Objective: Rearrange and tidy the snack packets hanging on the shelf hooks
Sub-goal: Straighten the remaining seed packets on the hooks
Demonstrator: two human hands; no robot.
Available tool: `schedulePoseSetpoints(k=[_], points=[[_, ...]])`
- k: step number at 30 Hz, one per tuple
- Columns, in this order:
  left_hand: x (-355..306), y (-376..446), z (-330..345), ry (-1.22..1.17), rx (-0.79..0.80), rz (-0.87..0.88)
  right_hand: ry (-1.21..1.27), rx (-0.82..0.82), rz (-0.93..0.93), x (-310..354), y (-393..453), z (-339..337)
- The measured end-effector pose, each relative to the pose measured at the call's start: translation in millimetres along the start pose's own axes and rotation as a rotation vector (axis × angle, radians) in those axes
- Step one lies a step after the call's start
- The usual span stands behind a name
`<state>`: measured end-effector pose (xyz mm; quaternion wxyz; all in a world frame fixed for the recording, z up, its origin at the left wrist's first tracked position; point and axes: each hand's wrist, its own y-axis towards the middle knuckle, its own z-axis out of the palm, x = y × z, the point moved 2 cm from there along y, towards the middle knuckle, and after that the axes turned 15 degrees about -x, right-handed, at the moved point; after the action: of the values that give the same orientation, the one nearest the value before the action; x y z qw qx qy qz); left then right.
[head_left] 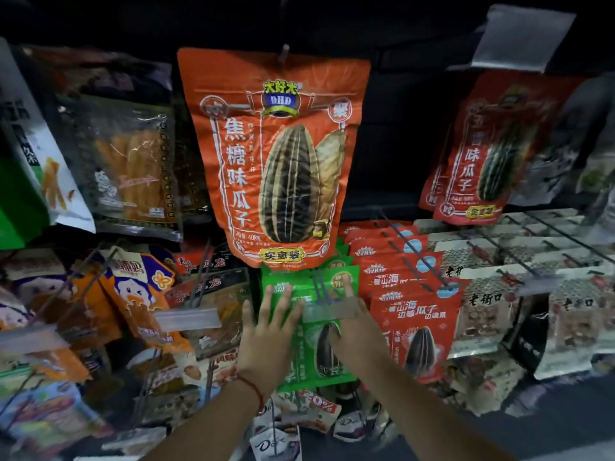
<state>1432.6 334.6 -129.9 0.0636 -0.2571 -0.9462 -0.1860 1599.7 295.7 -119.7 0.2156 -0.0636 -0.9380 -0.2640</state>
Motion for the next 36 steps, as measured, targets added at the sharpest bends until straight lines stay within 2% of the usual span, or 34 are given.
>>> schedulePoseSetpoints(k=[3,6,8,10,12,14,16,18,22,28,31,36], points=[[5,11,16,0.017,-0.024,-0.045,0.090,0.008,-0.021,-11,8,7],[3,9,25,-0.076,-0.127,-0.124,0.280,-0.083,0.160,-12,6,7],[-7,-3,23,-0.205,-0.244,-0.235,0.372,-0.122,0.306,-9,0,11],[-19,-16,22,-0.408,-0.312,-0.429,0.468,-0.104,0.434,-12,-7,21],[-26,-18,25,-0.759,-0.361,-0.704,0.553,-0.065,0.564,-16,-9,31],[-29,-11,30,-1.112,-0.359,-0.896,0.609,-0.047,0.647,-20,-7,36],[-27,3,33,-1.321,-0.365,-0.940,0.651,-0.040,0.674,-19,-2,38],[-24,16,33,-1.431,-0.358,-0.915,0.659,-0.067,0.700,-13,5,40],[-13,35,39,-1.465,-0.444,-0.843,0.651,-0.092,0.784,-12,13,50],[-4,30,49,-1.320,-0.347,-0.806,0.500,0.092,0.681,-23,7,86],[-4,24,50,-1.286,-0.319,-0.822,0.408,0.112,0.673,-31,1,99],[-4,21,42,-1.225,-0.319,-0.855,0.254,0.155,0.449,-1,-14,62]])
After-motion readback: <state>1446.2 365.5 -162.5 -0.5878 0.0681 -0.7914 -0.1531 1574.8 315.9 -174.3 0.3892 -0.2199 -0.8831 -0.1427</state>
